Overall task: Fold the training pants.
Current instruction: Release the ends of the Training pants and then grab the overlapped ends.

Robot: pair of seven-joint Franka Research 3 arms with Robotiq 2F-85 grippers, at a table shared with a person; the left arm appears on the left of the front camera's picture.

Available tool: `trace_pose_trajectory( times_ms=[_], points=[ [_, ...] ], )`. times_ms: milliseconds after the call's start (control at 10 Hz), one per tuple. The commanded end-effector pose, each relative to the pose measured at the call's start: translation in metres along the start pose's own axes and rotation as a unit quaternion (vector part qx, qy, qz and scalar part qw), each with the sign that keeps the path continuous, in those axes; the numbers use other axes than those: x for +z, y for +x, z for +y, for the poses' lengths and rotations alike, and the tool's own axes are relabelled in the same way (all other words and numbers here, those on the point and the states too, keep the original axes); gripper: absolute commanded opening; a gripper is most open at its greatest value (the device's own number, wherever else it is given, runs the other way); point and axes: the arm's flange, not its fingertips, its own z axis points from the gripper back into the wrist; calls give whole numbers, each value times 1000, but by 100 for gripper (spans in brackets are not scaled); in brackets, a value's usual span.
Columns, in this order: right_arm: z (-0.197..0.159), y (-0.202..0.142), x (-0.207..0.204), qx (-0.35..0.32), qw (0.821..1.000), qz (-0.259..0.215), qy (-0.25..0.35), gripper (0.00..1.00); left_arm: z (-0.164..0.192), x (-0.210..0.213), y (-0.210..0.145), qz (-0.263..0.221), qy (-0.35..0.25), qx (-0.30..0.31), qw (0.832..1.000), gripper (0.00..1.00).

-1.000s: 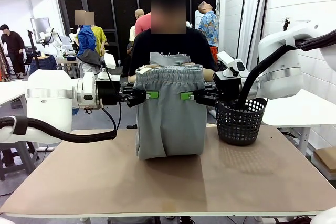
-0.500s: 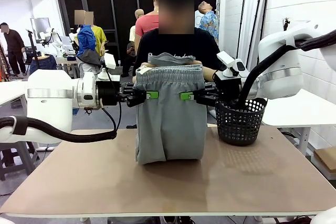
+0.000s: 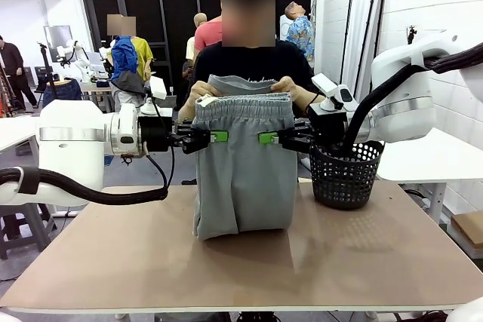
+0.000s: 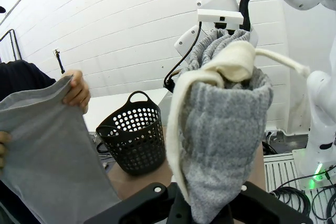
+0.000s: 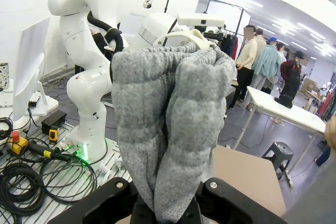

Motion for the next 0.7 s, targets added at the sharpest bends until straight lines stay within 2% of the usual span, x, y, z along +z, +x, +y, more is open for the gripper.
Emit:
trace_pose_trajectory(
  times_ms=[0, 600],
  points=[
    [1, 2, 0, 2, 1000, -7, 3, 0, -1, -1, 1, -6, 4, 7, 1000, 0],
    [1, 2, 0, 2, 1000, -7, 3, 0, -1, -1, 1, -6, 4, 7, 1000, 0]
  ],
)
